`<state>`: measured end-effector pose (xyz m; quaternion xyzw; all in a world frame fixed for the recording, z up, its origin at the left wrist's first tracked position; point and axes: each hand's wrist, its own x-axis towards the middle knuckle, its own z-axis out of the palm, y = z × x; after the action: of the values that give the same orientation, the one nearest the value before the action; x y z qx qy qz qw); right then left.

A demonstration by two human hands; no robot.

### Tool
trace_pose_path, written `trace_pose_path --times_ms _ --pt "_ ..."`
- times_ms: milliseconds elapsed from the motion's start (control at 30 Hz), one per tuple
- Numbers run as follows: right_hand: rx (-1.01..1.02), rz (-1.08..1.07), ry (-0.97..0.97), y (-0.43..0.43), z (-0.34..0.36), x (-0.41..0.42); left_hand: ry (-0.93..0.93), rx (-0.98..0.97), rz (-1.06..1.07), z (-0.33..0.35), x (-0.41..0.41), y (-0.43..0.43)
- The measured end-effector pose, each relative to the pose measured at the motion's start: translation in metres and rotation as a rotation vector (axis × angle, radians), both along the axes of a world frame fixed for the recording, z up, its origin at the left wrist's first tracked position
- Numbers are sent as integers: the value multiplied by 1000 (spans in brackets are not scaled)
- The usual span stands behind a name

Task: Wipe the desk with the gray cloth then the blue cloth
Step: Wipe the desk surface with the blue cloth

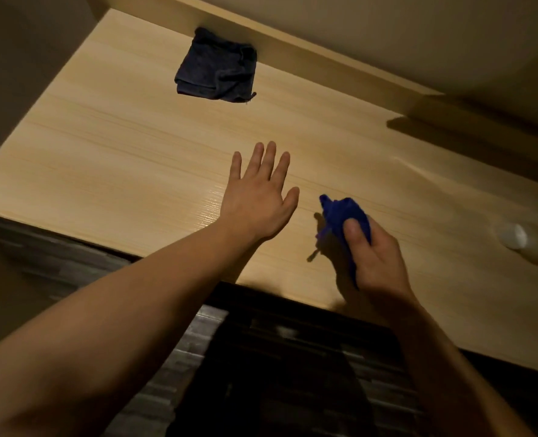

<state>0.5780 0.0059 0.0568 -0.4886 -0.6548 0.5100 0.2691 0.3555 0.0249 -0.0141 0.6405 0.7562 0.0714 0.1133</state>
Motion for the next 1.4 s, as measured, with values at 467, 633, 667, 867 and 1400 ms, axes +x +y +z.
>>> trace_pose_path --times_ms 467,633,667,867,1400 --pt "622 141 -923 269 -47 -22 38 0 33 -2 6 2" --pt "486 286 -925 282 -60 -16 41 -12 32 -3 7 3" --pt "484 296 -934 281 -59 -15 44 -14 32 -3 7 4" --pt "486 310 -960 251 -57 -9 55 -25 34 -1 8 3" --pt "516 396 -996 48 -61 51 42 -24 30 3 6 2"
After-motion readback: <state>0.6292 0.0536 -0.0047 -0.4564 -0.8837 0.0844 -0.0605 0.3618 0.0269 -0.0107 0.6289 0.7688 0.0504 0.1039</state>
